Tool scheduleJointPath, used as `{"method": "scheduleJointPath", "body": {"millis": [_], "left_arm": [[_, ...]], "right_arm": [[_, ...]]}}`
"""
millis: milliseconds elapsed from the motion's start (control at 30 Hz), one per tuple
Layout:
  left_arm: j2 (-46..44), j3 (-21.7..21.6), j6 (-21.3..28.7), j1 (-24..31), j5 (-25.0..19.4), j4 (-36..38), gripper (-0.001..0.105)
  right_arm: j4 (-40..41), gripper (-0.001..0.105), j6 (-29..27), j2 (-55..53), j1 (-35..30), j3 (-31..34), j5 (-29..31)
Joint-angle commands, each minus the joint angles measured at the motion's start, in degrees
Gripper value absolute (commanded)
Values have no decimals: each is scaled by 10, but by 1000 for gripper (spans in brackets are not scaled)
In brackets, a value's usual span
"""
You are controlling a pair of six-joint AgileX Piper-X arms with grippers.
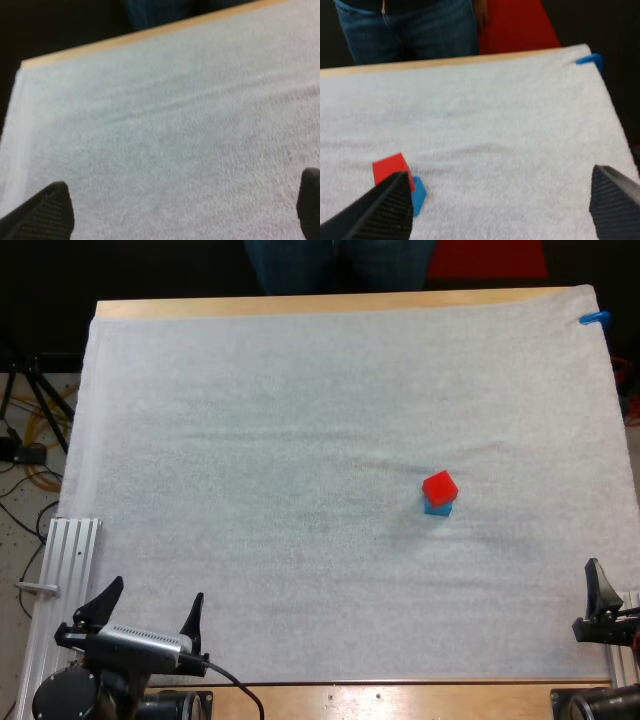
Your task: Stack red cube on blue cube
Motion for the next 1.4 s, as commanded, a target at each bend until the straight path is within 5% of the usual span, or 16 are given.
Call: {"method": "scheduleJointPath", "body": {"millis": [0,800,1367], "left_arm": [[-77,4,-4,1,3,-11,87],[-77,66,-7,1,7,-67,87],[-77,69,-4,1,7,-72,87]], "right_arm": [[-4,71,-1,-21,-1,6,-9],[29,71,-2,-21,-3,23,-10],[29,71,-2,-21,-3,23,-10]]}}
